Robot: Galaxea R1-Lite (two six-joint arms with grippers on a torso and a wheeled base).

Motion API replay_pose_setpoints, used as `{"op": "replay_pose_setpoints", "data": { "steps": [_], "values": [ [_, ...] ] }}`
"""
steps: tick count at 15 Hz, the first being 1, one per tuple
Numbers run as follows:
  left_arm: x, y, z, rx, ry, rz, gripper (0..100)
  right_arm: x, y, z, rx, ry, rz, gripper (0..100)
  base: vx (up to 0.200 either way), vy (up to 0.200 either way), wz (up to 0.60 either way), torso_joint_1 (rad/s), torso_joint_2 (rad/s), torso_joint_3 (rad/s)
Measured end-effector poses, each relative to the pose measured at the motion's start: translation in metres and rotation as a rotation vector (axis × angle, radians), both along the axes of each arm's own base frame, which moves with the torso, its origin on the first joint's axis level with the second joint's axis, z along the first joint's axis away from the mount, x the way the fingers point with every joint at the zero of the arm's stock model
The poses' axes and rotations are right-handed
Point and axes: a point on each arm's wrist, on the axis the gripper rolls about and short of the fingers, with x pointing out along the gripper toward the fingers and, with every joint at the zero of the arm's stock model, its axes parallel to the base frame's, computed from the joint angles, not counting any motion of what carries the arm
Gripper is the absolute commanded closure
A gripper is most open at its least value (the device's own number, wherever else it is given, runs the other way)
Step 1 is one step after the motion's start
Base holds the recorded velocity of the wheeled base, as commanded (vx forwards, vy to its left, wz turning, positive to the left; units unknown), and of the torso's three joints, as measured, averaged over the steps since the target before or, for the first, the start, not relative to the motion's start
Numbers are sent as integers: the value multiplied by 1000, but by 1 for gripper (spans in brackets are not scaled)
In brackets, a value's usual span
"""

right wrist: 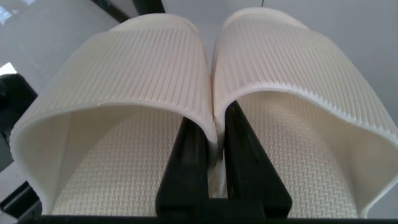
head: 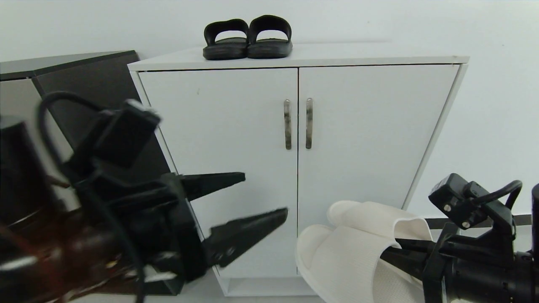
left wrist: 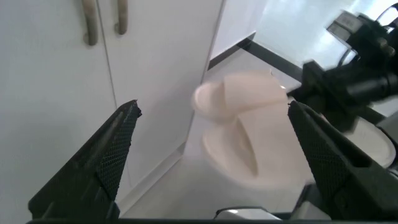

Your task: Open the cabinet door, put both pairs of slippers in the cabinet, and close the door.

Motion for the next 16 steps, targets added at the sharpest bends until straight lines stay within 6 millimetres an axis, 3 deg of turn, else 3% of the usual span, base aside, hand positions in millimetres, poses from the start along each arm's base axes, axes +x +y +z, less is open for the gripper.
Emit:
{"op": "replay_pose_setpoints", "data": {
  "steps": [3, 6, 10, 16],
  "values": [
    [33, -44, 12, -24, 2, -27, 0, -4, -5, -10, -17, 18, 26, 100, 0, 0, 0, 0, 0, 0],
    [61, -73, 23, -62, 25, -80, 0, -6, -6, -12, -22, 21, 30, 100, 0, 0, 0, 0, 0, 0],
    [88, -82, 31, -79, 136, -205, 0, -7, -6, -12, -42, 1, 45, 100, 0, 0, 0, 0, 0, 0],
    [120, -80, 31, -99, 144, -149, 0, -7, -7, -12, -42, 1, 47, 100, 0, 0, 0, 0, 0, 0]
  ]
}}
